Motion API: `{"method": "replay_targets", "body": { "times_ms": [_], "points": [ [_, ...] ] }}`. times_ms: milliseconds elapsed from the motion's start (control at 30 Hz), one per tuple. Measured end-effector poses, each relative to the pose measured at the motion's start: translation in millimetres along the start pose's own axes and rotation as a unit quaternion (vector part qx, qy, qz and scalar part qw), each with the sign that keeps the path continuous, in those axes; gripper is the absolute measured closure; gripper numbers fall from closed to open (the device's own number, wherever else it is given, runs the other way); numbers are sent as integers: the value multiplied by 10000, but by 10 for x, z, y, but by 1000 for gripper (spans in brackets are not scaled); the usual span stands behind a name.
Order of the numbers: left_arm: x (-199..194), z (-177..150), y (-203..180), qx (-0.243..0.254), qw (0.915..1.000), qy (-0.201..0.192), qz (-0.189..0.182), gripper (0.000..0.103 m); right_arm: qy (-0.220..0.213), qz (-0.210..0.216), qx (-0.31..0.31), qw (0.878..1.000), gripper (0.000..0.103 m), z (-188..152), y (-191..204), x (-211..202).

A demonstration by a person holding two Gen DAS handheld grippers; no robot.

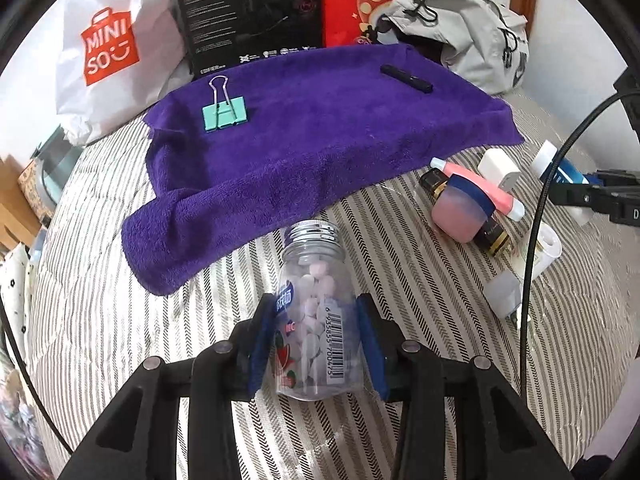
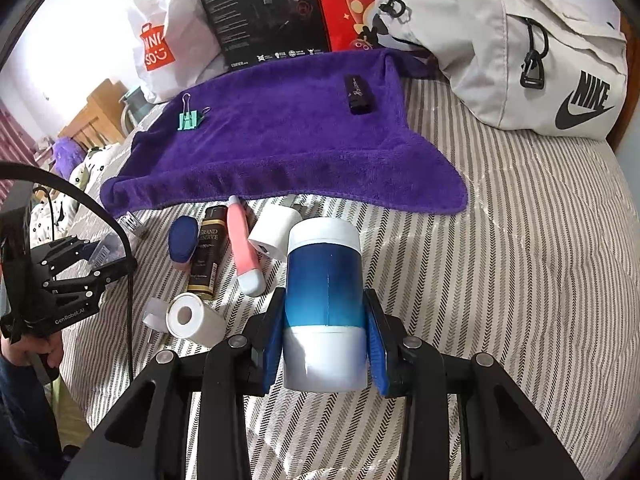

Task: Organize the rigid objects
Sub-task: 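Set the bottle on the towel with the left gripper while the right gripper sets the cylinder there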

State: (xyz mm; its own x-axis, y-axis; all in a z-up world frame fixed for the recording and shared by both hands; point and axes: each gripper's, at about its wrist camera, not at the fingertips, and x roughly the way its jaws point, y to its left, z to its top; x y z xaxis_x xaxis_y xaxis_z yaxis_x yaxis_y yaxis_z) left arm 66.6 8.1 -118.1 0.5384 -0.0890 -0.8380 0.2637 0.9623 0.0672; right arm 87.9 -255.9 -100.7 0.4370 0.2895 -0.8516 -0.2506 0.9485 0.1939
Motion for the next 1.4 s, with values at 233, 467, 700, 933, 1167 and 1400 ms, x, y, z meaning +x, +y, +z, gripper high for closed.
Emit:
{"method": "replay_targets", "body": {
  "times_ms": [233,467,700,933,1167,1400],
  "points": [
    [-96,61,92,-202,9996,-82,-194,64,-126,56,-50,9999,67,85,17,-102],
    [-274,241,218,-321,9989,-269,-207,64,-226,191,-85,9995,67,247,25,-168],
    [-323,537,388,-529,9969,-489,-323,64,-274,347,-163,9989,67,505,45,-125],
    [-151,830,537,-587,9968,-474,-272,64,-272,353,-148,9989,67,793,-29,39],
    [96,1067,582,-598,9972,-368,-255,64,-192,305,-126,9993,67,1107,-131,279],
    [296,1218,678,-656,9971,-291,-271,64,-17,210,-334,9992,67,1371,-95,548]
  ]
}}
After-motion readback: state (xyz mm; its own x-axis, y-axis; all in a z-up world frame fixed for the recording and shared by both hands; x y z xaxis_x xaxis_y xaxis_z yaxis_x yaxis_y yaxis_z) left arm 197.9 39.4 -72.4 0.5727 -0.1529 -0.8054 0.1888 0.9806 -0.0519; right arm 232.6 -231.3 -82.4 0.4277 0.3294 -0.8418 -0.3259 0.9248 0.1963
